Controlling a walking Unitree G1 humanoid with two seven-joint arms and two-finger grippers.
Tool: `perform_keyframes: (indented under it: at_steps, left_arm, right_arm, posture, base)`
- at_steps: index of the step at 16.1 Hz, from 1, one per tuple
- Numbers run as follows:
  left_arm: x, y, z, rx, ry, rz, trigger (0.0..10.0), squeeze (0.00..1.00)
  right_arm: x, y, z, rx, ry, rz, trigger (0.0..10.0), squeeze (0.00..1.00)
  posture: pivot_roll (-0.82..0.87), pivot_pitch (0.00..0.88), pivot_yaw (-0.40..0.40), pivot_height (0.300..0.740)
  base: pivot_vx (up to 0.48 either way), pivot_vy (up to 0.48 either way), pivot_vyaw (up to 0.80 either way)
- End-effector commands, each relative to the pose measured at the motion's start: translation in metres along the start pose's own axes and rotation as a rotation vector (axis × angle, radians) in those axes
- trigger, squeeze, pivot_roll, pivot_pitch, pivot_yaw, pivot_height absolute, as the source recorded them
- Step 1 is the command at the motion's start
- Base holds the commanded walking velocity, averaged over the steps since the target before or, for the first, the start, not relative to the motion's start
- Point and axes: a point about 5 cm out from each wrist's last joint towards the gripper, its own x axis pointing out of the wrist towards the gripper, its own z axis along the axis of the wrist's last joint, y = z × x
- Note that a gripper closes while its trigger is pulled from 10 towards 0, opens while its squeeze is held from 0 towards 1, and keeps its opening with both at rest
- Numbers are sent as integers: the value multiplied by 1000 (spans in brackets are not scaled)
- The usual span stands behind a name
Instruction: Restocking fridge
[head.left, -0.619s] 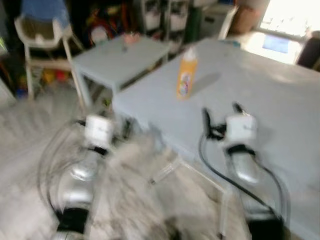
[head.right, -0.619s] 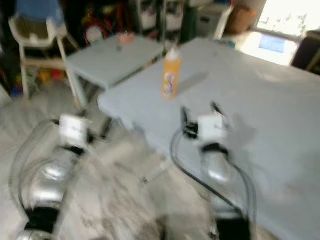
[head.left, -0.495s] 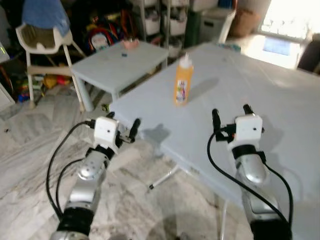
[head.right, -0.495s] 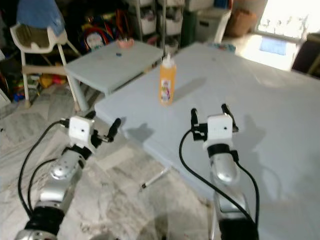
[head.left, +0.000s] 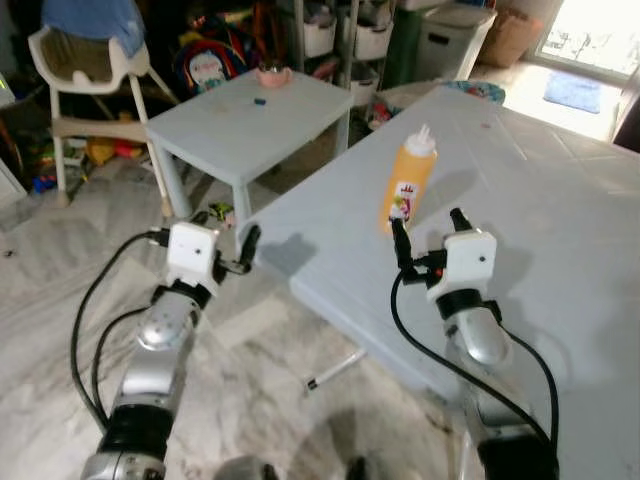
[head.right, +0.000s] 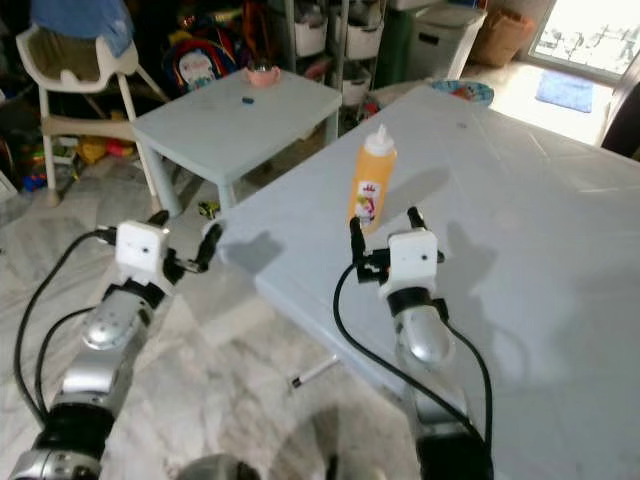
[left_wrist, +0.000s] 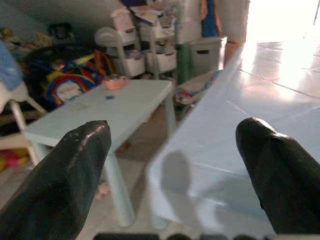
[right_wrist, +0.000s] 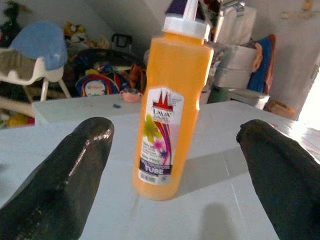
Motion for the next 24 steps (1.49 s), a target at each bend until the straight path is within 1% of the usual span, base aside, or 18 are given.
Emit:
perform_keyframes:
  at_steps: [1, 3, 6, 9, 11, 13, 15, 17, 18, 23, 24]
  left_arm:
    - [-1, 4, 1, 20, 2, 8, 10000, 0]
    - [0, 5, 1, 23, 1, 9, 10000, 0]
    - [-3, 6, 1, 30, 3, 6, 10000, 0]
    - [-9, 8, -1, 42, 19, -1, 10000, 0]
    - [-13, 11, -3, 52, 32, -4, 10000, 0]
    - [-16, 12, -4, 58, 39, 2, 10000, 0]
    - [-17, 12, -4, 61, 43, 1, 10000, 0]
    - [-18, 12, -5, 66, 49, -3, 10000, 0]
    - [-18, 13, -5, 69, 52, -3, 10000, 0]
    - [-20, 13, -6, 74, 62, -5, 10000, 0]
    - [-21, 12, -6, 75, 65, -9, 10000, 0]
  right_arm:
    - [1, 1, 3, 3, -20, 8, 10000, 0]
    - [3, 1, 5, 1, -26, 2, 10000, 0]
    - [12, -5, 7, 4, -29, -15, 10000, 0]
    - [30, -9, 10, 14, -34, -20, 10000, 0]
    - [42, -7, 10, 18, -20, 18, 10000, 0]
    - [48, -7, 10, 19, -17, 22, 10000, 0]
    - [54, -8, 14, 2, -28, 23, 10000, 0]
    - [63, -15, 18, -9, -44, -6, 10000, 0]
    - [66, -16, 19, -8, -47, -9, 10000, 0]
    - [77, -15, 25, -11, -65, -7, 10000, 0]
    - [82, -15, 26, -10, -63, -6, 10000, 0]
  posture:
    - [-13, 0, -10, 740]
    - [-10, 0, -9, 740]
    - [5, 0, -6, 740]
    - [33, 6, -6, 740]
    - [53, 12, -6, 740]
    - [60, 16, -6, 740]
    - [63, 19, -6, 740]
    - [66, 23, -4, 740]
    - [67, 24, -4, 740]
    - [76, 29, -4, 740]
    - [80, 33, -4, 740]
  base:
    - [0, 0, 0]
    - [0, 0, 0]
    - [0, 0, 0]
    - [0, 0, 0]
    - [0, 0, 0]
    - [0, 0, 0]
    - [0, 0, 0]
    - [0, 0, 0]
    - [0, 0, 0]
    - [0, 0, 0]
    - [0, 0, 0]
